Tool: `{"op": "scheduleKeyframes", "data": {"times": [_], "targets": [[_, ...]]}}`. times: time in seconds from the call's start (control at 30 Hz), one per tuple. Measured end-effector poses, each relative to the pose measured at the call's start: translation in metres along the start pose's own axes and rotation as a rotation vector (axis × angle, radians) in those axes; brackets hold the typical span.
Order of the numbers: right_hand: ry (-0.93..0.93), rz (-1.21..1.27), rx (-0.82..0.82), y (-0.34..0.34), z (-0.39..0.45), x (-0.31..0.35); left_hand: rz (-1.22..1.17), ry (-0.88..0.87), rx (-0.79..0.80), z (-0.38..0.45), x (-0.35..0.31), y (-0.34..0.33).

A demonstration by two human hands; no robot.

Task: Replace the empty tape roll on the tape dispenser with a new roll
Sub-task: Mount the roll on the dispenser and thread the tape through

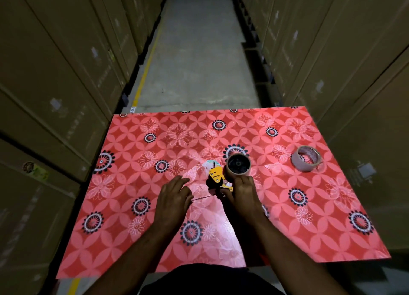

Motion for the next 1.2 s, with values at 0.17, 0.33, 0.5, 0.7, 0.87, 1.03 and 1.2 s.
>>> {"op": "scheduleKeyframes", "data": {"times": [0.17,0.33,0.5,0.7,0.87,1.03,1.2], "targets": [[-0.025,0.024,-0.002,0.002,-0.002,0.004,-0.062,0.006,0.026,-0.002,0.003,-0.003],[-0.117,0.157,0.147,0.004,0.007,-0.008,-0.053,-0.020,0.024,-0.001,0.003,0.001],[-0.456,0.308,0.245,0.025,0.007,-0.071,-0.058,-0.019,0.006,-0.002,0.001,0.002],[-0.890,1.029,1.171,-0.014,-0.023,-0.063,-0.059,0.023,-0.034,-0.007,0.001,0.005],[-1.044,1.079,1.278,-0.029,-0.027,-0.065,-0.055,0.027,-0.030,-0.019,0.005,0.011],[-1.093,1.039,1.320,-0.029,-0.035,-0.050,-0.035,0.053,-0.012,-0.031,0.009,0.012],[-1.052,0.882,1.375,-0.018,-0.040,-0.036,-0.067,0.128,0.019,-0.046,0.028,0.016]]}}
Point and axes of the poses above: each hand's wrist, its own z-axis towards the middle knuckle, its own y-axis out of the back of the hand, x = y × z, the point moved 6 cm from there along z, towards the middle knuckle, and after that the axes turned 15 degrees about -y, right-handed, at the moved point
